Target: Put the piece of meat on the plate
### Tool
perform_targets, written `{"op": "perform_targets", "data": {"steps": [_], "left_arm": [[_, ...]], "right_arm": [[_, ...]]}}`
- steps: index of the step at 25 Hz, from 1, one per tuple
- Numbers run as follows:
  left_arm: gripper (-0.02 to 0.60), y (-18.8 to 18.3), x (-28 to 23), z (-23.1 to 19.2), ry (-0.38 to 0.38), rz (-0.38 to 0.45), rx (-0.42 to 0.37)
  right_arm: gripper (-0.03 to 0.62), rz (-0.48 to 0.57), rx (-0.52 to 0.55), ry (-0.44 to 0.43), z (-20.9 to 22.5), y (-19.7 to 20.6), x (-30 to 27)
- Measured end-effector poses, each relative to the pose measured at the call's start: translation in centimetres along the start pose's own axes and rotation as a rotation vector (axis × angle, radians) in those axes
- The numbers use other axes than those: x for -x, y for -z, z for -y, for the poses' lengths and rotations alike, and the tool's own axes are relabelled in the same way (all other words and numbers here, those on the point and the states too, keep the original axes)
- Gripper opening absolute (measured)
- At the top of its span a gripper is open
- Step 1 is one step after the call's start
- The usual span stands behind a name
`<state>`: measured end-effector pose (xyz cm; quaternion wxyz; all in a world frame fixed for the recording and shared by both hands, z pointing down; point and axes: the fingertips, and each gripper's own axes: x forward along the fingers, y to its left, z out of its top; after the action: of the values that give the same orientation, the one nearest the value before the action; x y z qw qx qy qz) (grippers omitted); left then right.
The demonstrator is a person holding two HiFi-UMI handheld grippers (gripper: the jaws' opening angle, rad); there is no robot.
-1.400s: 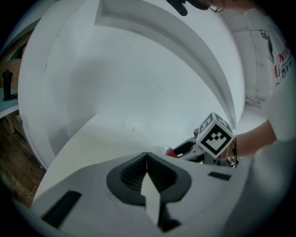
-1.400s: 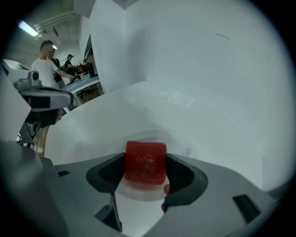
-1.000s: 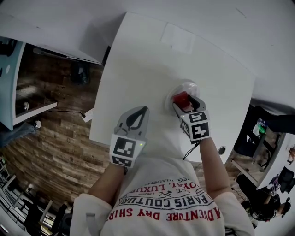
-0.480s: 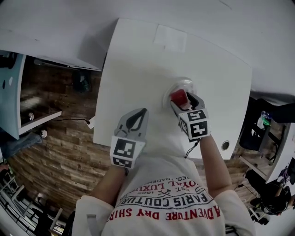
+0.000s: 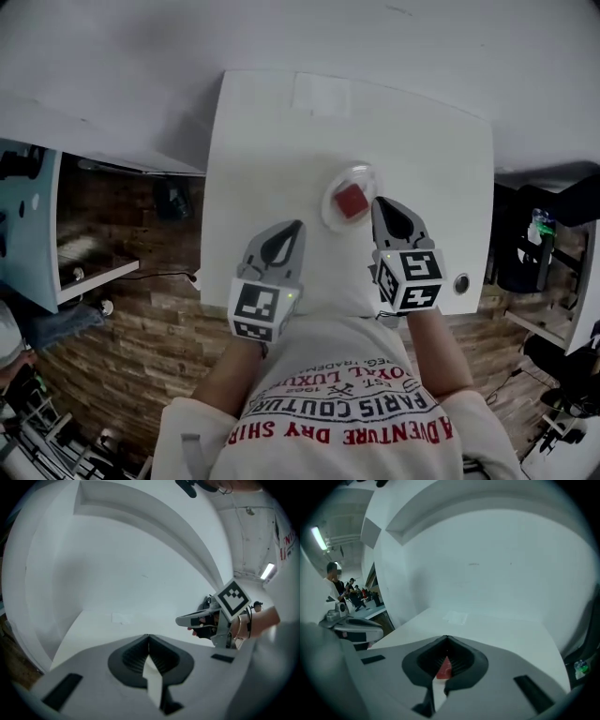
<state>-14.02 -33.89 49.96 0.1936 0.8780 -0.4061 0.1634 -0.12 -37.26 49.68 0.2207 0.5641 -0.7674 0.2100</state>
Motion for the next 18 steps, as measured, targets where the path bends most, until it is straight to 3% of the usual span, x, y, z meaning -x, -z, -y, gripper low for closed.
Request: {"op": "perform_targets", "data": {"steps": [5, 9, 18], "left_arm": [[0.006, -4.4, 0.5, 1.4, 0.018, 0.074, -0.043], [0.006, -8.6, 1.0, 2.8, 0.032, 0.170, -0.132], [0.006, -14.6, 2.7, 6.1, 0.057, 0.304, -0.206]], "right_arm": [[0.012, 0.183, 0.006, 0.028, -0.3, -4.2, 4.2], [0.012, 0.305, 0.021, 0.050, -0.4, -7.2, 7.0], [0.012, 0.411, 0.002, 0.060, -0.4, -9.6, 11.4]]}}
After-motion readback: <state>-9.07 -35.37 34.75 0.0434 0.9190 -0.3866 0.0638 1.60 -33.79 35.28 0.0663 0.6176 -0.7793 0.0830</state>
